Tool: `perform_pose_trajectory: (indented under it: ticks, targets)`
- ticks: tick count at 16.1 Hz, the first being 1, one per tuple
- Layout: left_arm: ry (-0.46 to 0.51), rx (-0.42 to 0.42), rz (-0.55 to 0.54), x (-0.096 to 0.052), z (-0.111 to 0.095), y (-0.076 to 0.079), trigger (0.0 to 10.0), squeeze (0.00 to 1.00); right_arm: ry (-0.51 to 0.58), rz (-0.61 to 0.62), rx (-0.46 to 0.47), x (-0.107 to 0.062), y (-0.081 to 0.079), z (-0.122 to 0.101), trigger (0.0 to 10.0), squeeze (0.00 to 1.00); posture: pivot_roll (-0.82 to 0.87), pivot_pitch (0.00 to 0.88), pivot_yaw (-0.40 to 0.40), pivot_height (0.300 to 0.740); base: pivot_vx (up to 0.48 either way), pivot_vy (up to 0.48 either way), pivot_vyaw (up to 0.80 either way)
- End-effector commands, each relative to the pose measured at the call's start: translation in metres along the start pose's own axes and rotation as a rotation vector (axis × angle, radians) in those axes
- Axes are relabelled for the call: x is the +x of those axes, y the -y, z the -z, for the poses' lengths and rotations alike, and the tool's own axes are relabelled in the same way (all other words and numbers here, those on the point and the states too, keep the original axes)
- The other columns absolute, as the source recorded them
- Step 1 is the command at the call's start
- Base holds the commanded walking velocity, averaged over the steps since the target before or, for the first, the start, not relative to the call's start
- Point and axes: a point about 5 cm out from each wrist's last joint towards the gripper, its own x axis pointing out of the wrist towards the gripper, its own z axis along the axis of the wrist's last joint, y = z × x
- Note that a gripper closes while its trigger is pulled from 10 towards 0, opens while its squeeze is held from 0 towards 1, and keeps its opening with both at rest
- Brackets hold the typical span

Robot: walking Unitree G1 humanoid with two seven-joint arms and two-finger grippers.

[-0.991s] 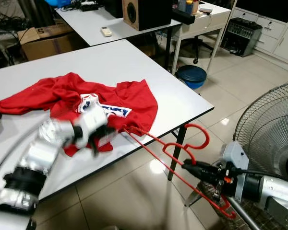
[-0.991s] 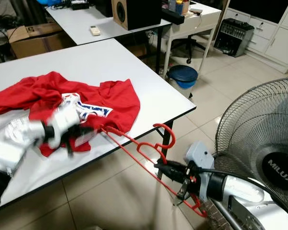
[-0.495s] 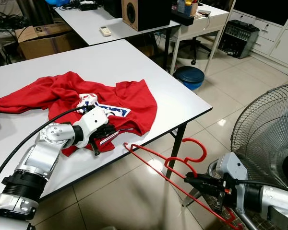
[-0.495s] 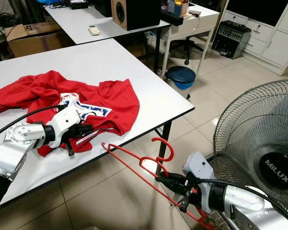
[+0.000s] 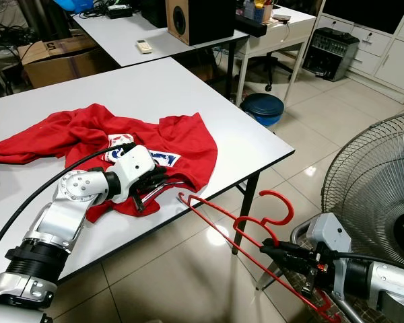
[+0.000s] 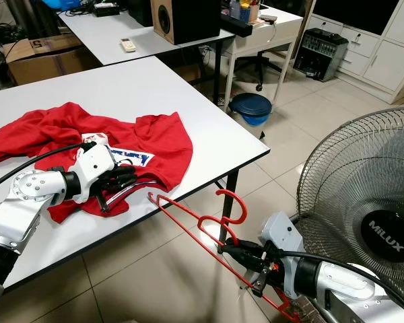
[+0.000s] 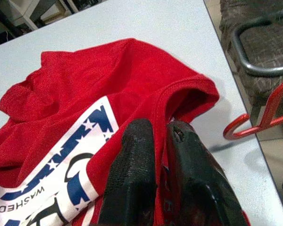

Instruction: Hang hanger

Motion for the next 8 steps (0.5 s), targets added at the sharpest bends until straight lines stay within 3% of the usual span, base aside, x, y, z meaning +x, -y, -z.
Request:
perform_pose_trajectory:
  ticks: [1, 8]
  targets:
    - [-0.013, 0.032, 0.004, 0.0, 0.0, 0.001, 10.0, 0.0, 0.025, 0.006, -0.016, -0.001, 0.001, -0.007, 10.0, 0.0, -0.2, 0.0, 0.039, 0.74, 0.0, 0.0, 0.0]
    - [-0.107, 0.091, 0.006, -0.004, 0.014, 0.003, 10.0, 0.0, 0.024, -0.004, -0.022, 0.0, 0.005, -0.006, 10.0, 0.0, -0.2, 0.0, 0.026, 0.74, 0.0, 0.0, 0.0]
